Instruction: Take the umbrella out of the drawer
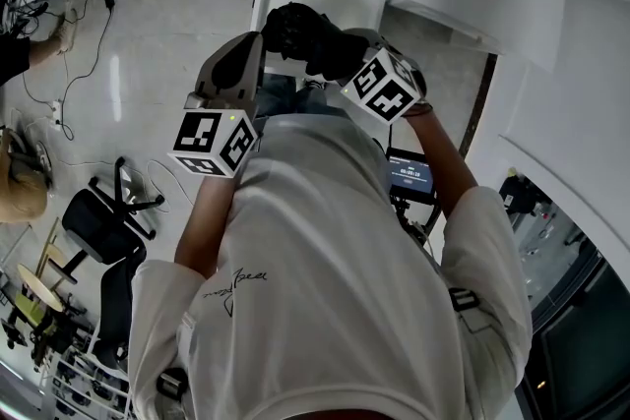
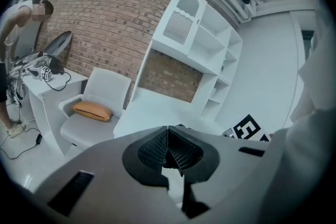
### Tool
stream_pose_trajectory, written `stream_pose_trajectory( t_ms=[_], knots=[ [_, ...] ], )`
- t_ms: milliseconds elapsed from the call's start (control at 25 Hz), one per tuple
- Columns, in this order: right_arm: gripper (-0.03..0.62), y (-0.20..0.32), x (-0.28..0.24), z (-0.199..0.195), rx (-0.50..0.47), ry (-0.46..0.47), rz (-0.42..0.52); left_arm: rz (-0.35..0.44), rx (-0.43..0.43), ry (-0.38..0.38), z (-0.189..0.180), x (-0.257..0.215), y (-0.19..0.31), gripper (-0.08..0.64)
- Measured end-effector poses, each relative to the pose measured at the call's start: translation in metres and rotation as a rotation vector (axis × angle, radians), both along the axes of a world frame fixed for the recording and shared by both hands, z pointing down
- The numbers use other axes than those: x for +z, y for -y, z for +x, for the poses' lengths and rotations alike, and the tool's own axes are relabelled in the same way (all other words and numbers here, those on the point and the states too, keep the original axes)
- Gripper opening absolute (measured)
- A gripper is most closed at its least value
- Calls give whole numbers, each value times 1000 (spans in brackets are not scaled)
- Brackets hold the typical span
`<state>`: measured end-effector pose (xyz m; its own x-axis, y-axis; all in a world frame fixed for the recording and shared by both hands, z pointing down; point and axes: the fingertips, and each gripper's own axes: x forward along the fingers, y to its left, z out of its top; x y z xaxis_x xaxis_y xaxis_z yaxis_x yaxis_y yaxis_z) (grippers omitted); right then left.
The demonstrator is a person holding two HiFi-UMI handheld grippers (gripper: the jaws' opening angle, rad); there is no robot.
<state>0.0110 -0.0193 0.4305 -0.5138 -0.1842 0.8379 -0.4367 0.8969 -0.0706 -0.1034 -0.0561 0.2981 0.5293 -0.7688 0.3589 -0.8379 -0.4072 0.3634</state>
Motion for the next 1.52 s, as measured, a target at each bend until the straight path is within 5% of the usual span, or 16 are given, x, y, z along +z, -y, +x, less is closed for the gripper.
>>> stream_pose_trajectory(
  t_ms=[560,1520],
  knots=[
    [250,4,-38,6,29,20,51,16,-17,-30,-4,-10,6,17],
    [250,12,-94,27,265,180,134,42,-9,-43,4,-21,10,17]
  ],
)
